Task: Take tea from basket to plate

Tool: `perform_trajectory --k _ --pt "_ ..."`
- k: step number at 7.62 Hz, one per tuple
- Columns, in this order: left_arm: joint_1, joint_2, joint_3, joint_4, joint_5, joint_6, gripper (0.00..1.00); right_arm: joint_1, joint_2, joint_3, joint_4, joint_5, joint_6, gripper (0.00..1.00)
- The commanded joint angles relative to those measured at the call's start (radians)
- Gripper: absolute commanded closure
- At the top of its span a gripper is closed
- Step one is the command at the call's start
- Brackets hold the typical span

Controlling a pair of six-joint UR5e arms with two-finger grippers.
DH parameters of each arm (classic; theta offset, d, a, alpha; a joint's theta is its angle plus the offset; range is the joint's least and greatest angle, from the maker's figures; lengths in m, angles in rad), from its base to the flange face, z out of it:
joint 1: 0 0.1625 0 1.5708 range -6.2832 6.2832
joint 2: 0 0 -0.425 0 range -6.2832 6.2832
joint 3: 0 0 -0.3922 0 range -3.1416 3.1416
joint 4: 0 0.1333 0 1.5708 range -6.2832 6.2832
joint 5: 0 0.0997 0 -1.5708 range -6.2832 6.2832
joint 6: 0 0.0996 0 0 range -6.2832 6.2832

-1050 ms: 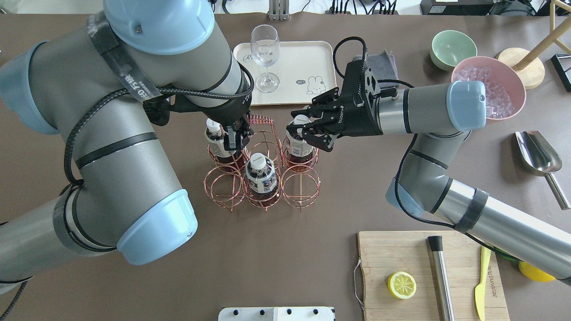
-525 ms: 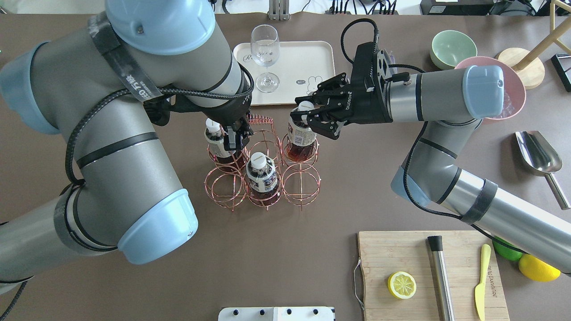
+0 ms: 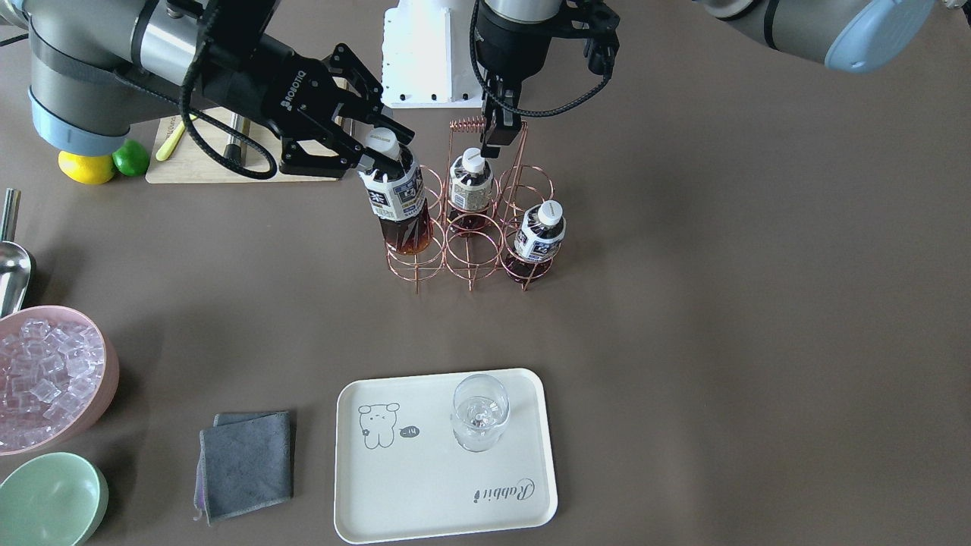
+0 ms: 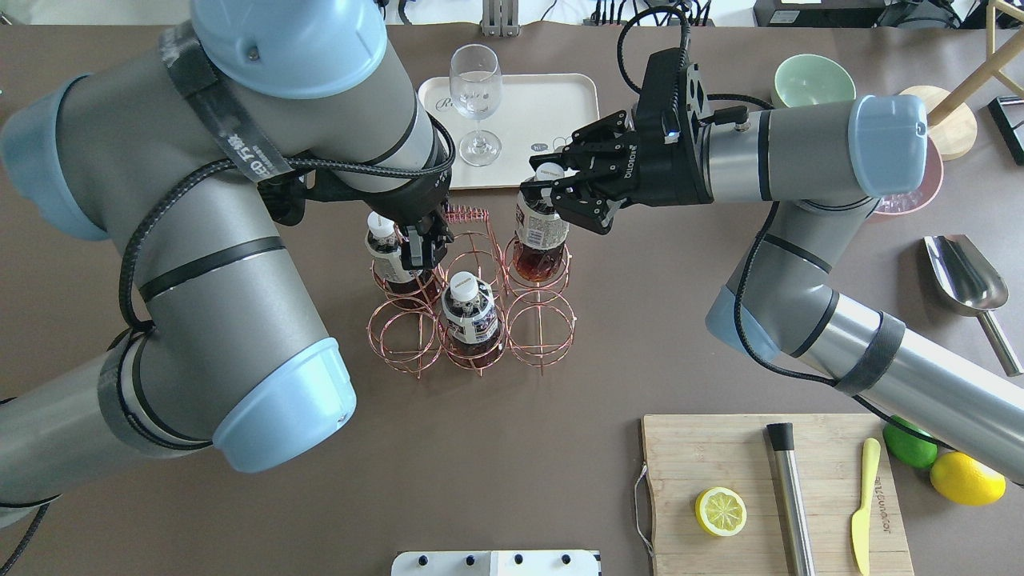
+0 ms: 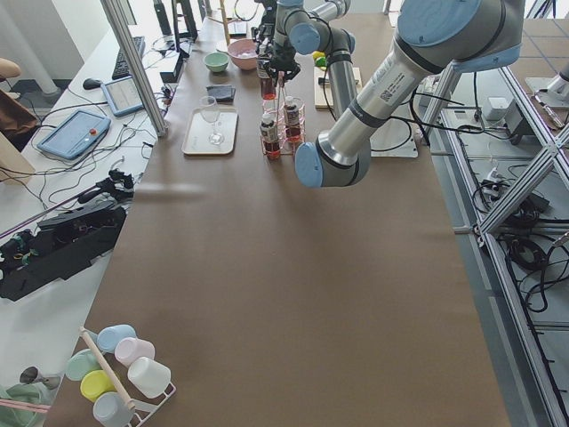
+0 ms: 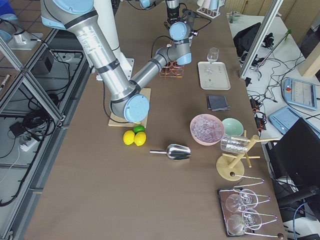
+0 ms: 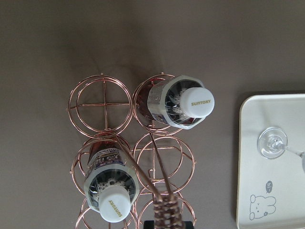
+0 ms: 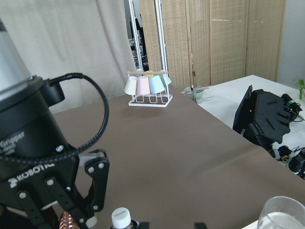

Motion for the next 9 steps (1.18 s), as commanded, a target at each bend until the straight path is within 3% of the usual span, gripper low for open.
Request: perform_trajectory --k 1,4,6,9 --pt "0.000 0.000 0.002 0.000 0.001 0.002 1.00 0.136 0.037 -0.057 -0.051 0.021 0.004 1.00" --pt "-0.003 -0.019 0.025 0.000 0.002 0.008 1.00 0.202 0.114 -0.294 -0.017 -0.060 -0.056 1.00" --pt "-0.006 -0.022 0.030 0.000 0.002 0.008 1.00 0.166 0.152 -0.453 0.101 -0.142 -0.055 1.00" --pt "-0.017 -0.030 0.048 -0.003 0.004 0.010 1.00 0.046 0.154 -0.548 0.208 -0.296 -0.047 1.00"
